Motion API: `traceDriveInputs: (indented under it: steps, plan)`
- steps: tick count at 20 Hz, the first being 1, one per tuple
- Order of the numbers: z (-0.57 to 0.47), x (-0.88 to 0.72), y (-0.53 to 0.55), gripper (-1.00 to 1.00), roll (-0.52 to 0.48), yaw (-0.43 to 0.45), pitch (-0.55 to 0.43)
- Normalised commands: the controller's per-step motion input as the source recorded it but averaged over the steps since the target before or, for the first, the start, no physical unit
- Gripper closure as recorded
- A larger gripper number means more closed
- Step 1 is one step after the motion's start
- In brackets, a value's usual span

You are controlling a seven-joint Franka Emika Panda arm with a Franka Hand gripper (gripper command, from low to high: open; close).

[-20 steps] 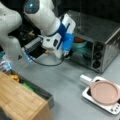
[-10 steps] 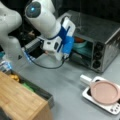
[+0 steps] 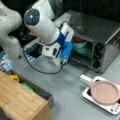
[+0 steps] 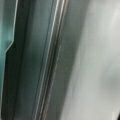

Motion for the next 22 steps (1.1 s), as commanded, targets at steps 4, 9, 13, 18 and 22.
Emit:
traceDriveInputs:
  steps: [4, 9, 13, 18, 22]
  plan:
    - [0.00, -0.05, -0.19, -1.00, 0.056, 0.096, -0.094]
    - [-0.06, -0.16, -0.12, -1.00, 0.019, 0.094, -0.085]
    - [-0.12, -0.25, -0.06, -1.00, -0.002, 0.088, -0.071]
    - [-0.13, -0.25, -0.07, -1.00, -0.002, 0.085, -0.081]
    - [-0.09, -0.19, -0.08, -1.00, -0.008, 0.086, -0.091]
